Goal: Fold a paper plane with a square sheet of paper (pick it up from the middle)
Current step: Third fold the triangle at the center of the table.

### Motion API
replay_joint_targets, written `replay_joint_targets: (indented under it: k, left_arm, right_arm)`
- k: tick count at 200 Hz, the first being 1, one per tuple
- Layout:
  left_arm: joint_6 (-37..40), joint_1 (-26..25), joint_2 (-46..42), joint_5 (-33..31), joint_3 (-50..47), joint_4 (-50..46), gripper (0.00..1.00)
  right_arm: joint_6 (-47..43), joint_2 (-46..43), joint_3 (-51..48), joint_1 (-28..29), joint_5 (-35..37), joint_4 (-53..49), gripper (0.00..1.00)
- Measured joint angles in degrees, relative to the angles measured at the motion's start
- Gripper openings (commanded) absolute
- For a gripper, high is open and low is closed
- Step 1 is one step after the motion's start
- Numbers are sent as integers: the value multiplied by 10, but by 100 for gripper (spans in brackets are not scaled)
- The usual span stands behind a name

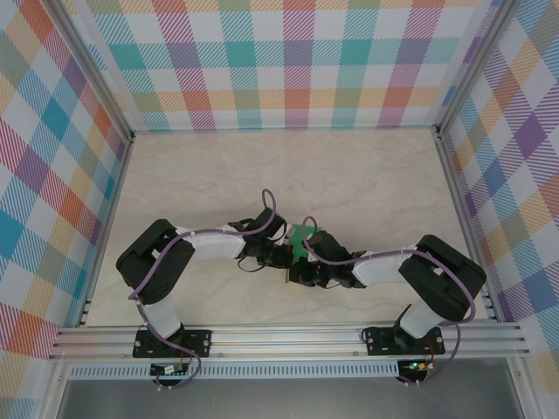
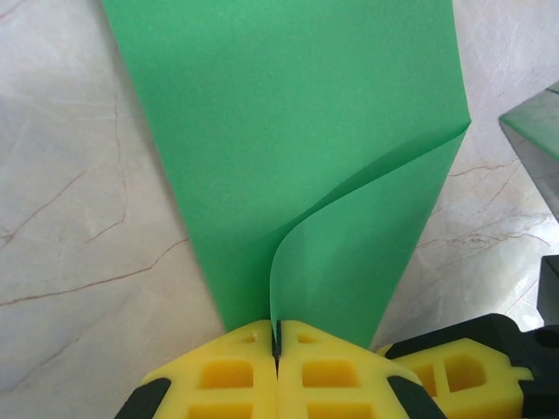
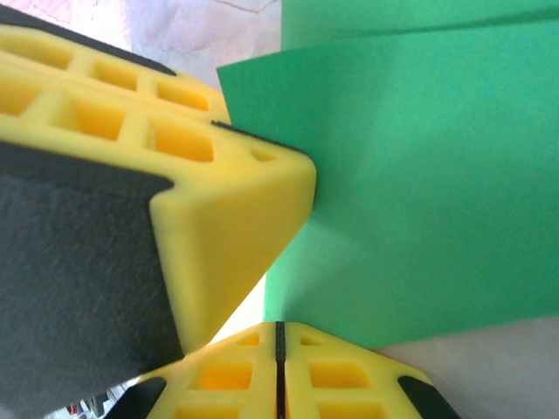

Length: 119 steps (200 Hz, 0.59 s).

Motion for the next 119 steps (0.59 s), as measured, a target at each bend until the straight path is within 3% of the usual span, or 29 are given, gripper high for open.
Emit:
replay_joint_targets:
  k: [54, 119]
  left_arm:
    - [-2, 0, -1, 0, -1, 3, 0]
    - [-2, 0, -1, 0, -1, 3, 0]
  right_arm:
    - [10, -21, -2, 14, 9, 6, 9]
    - [17, 22, 12, 34, 22, 17, 8]
